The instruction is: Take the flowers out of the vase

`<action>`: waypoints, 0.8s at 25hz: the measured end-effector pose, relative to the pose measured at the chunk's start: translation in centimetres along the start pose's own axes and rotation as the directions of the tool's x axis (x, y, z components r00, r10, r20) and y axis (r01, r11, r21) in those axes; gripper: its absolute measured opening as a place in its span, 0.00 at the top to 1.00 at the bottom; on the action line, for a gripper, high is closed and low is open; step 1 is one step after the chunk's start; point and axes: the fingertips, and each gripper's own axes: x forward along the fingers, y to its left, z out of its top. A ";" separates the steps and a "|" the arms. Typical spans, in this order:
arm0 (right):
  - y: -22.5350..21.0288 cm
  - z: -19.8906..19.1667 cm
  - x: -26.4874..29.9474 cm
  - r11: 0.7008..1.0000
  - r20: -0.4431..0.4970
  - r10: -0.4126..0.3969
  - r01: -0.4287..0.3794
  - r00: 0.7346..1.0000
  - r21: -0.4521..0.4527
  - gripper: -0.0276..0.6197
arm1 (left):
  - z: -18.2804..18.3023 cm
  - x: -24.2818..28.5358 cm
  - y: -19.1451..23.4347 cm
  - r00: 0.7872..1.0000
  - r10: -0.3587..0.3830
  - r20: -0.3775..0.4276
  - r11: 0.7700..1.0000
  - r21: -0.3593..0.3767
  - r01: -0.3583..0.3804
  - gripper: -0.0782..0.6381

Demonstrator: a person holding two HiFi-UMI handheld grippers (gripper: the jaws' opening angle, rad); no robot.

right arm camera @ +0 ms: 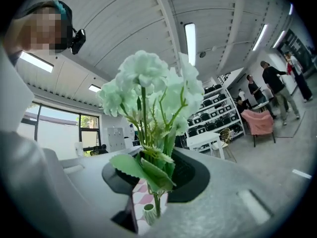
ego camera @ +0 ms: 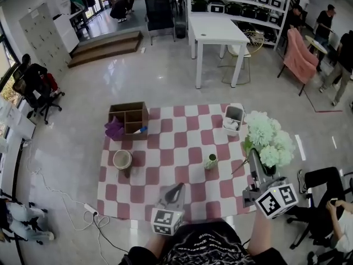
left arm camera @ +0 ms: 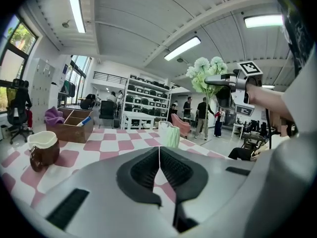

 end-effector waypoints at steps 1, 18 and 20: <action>-0.3 -0.6 -0.2 1.000 -0.022 -0.009 0.009 1.000 0.009 0.78 | -0.1 0.0 -0.1 1.000 -0.003 -0.005 1.000 0.000 0.003 0.87; -4.5 -12.1 -2.9 0.981 -0.372 -0.081 0.140 0.925 0.134 0.80 | -0.7 0.6 -0.7 0.999 -0.032 -0.032 0.999 -0.003 0.032 0.87; -5.0 -13.4 -3.0 0.978 -0.405 -0.081 0.151 0.910 0.144 0.80 | -0.8 0.8 -0.7 0.999 -0.030 -0.037 1.000 -0.006 0.030 0.87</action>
